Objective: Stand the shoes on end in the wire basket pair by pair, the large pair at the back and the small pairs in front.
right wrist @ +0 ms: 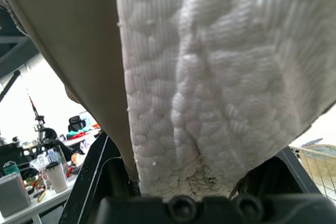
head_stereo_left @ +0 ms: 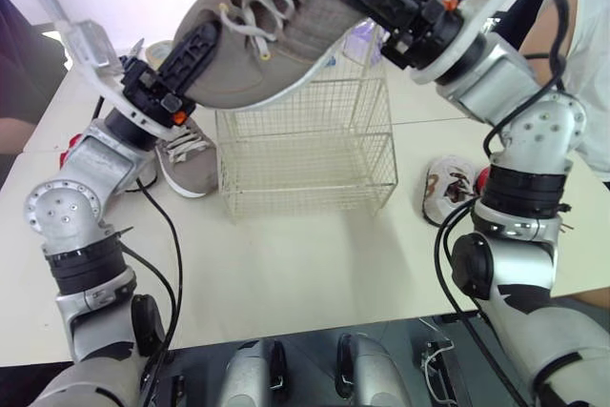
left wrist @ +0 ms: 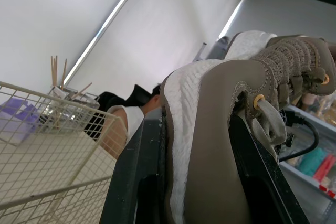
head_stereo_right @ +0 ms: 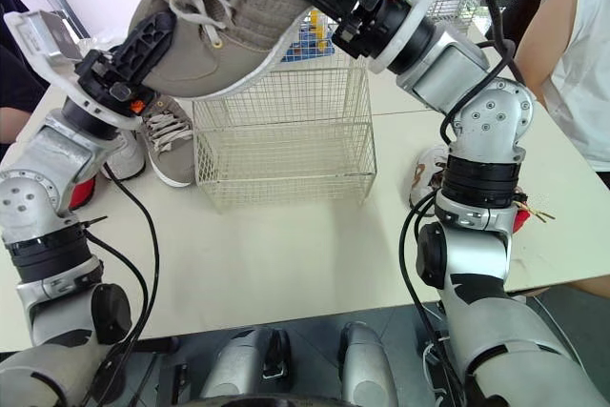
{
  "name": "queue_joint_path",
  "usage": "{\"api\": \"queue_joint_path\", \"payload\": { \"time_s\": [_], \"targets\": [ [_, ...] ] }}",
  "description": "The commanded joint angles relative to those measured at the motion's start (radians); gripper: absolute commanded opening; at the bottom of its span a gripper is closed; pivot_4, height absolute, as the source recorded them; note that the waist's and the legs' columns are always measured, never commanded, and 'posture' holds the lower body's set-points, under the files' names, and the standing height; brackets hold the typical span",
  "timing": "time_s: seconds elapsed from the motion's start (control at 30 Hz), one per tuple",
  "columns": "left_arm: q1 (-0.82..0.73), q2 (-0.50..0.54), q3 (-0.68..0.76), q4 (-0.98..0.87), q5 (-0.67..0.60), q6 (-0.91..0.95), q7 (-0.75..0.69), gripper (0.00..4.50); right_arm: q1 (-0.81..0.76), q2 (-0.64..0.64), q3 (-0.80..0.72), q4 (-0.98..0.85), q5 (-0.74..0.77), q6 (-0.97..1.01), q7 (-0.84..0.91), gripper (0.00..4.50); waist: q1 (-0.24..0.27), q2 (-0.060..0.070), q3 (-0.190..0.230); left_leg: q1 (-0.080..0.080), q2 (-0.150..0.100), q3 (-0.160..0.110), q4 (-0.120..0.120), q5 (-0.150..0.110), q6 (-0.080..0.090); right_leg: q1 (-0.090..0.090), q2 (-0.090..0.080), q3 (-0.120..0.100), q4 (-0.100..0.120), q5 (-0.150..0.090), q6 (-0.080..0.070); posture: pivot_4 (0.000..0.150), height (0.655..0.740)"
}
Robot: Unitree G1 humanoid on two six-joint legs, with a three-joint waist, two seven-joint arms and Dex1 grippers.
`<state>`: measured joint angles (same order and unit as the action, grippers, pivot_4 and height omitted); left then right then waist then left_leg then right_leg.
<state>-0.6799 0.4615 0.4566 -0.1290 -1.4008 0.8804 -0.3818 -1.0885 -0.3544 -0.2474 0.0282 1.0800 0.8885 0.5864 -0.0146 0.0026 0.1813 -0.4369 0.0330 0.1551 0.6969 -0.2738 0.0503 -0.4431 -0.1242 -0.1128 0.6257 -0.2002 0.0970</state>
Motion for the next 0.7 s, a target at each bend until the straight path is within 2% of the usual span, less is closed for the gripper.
{"api": "queue_joint_path", "payload": {
  "time_s": [0.03, 0.07, 0.2, 0.23, 0.33, 0.4, 0.53, 0.7],
  "targets": [
    [0.002, 0.049, -0.038, -0.042, -0.013, 0.044, -0.004, 1.71, -0.088, -0.041, -0.016, -0.014, -0.008, -0.021, 0.021, 1.8, 0.001, 0.0, 0.0, 0.0, 0.0, 0.0, 0.0, 0.0, 0.0, 0.0, 0.0, 0.0, 0.0, 0.0, 0.0, 0.15, 0.74],
    [0.003, 0.062, -0.039, -0.046, -0.021, 0.05, -0.01, 2.05, -0.094, -0.051, -0.012, -0.008, -0.014, -0.018, 0.026, 1.8, 0.002, 0.0, 0.0, 0.0, 0.0, 0.0, 0.0, 0.0, 0.0, 0.0, 0.0, 0.0, 0.0, 0.0, 0.0, 0.15, 0.74],
    [0.008, 0.103, -0.023, -0.067, -0.057, 0.058, -0.026, 4.1, -0.114, -0.1, 0.019, 0.013, -0.062, -0.018, 0.068, 1.8, 0.0, 0.0, 0.0, -0.001, 0.0, 0.0, 0.0, 0.0, 0.0, 0.0, 0.0, 0.0, -0.002, 0.0, 0.0, 0.15, 0.74],
    [0.01, 0.115, -0.016, -0.072, -0.066, 0.058, -0.029, 4.46, -0.124, -0.113, 0.028, 0.024, -0.082, -0.023, 0.081, 1.8, -0.002, 0.0, 0.0, -0.001, 0.0, 0.0, 0.0, 0.0, 0.0, 0.0, 0.0, 0.0, -0.002, 0.0, 0.0, 0.15, 0.74],
    [0.02, 0.169, 0.01, -0.086, -0.095, 0.062, -0.048, 4.46, -0.177, -0.187, 0.08, 0.086, -0.171, -0.059, 0.189, 1.8, -0.003, 0.002, 0.001, -0.001, 0.0, 0.0, -0.001, 0.0, 0.0, -0.001, 0.0, 0.0, -0.005, 0.0, 0.0, 0.15, 0.74],
    [0.024, 0.219, 0.032, -0.081, -0.111, 0.07, -0.059, 4.46, -0.229, -0.263, 0.15, 0.157, -0.268, -0.123, 0.324, 1.8, -0.003, 0.001, 0.001, -0.001, 0.0, 0.0, -0.001, 0.0, 0.0, -0.001, 0.0, 0.0, -0.005, 0.0, 0.0, 0.15, 0.74],
    [0.032, 0.311, 0.071, -0.038, -0.136, 0.08, -0.091, 4.46, -0.411, -0.352, 0.279, 0.428, -0.474, -0.313, 0.575, 1.8, -0.005, 0.001, 0.001, -0.003, 0.0, 0.0, -0.002, 0.0, 0.0, -0.002, 0.0, 0.0, -0.009, 0.0, 0.0, 0.15, 0.74],
    [0.051, 0.325, 0.067, -0.044, -0.12, 0.065, -0.101, 4.46, -0.663, -0.35, 0.368, 0.833, -0.703, -0.583, 0.784, 1.8, -0.006, 0.002, 0.002, -0.003, 0.0, 0.002, -0.004, 0.0, 0.0, -0.003, 0.0, 0.0, -0.011, 0.0, 0.0, 0.15, 0.74]
  ]
}}
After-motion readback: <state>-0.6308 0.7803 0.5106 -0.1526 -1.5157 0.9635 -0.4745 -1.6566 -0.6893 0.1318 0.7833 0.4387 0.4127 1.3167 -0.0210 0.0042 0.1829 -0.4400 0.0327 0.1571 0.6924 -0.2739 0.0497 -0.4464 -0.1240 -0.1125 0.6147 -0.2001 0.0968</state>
